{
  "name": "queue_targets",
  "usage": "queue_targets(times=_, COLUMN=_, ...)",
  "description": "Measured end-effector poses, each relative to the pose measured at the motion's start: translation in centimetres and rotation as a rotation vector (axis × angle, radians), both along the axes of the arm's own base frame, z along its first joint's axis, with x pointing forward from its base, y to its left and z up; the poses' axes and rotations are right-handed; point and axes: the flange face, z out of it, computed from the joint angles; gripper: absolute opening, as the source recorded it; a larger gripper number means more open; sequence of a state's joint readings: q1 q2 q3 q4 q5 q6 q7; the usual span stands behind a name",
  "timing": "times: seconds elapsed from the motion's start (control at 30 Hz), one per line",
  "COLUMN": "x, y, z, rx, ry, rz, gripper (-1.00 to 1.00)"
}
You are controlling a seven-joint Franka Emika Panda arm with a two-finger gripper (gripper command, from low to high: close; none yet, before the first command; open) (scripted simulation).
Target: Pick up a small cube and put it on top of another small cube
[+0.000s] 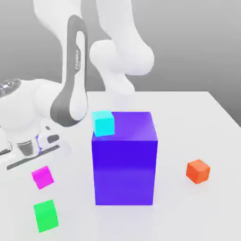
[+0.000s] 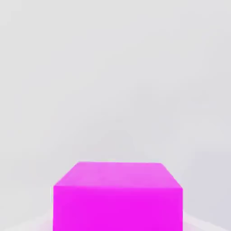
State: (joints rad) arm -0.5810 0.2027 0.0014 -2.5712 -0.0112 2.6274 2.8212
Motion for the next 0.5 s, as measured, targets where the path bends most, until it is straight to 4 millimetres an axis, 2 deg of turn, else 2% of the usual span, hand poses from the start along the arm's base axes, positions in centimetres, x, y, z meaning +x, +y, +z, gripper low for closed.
queue_targets(times=0.2, x=3.2, y=1.3, z=2.3, rx=-0.037, ry=-0.038, rz=-0.013, gripper=-1.00)
queue_targets(times=0.4, x=6.8, y=3.4, z=5.7, rx=-0.072, ry=-0.107, rz=-0.009, gripper=-1.00)
queue_targets(times=0.43, x=7.3, y=3.8, z=5.9, rx=-0.076, ry=-0.118, rz=-0.007, gripper=-1.00)
queue_targets(times=0.5, x=7.7, y=4.0, z=5.0, rx=-0.080, ry=-0.127, rz=-0.005, gripper=-1.00)
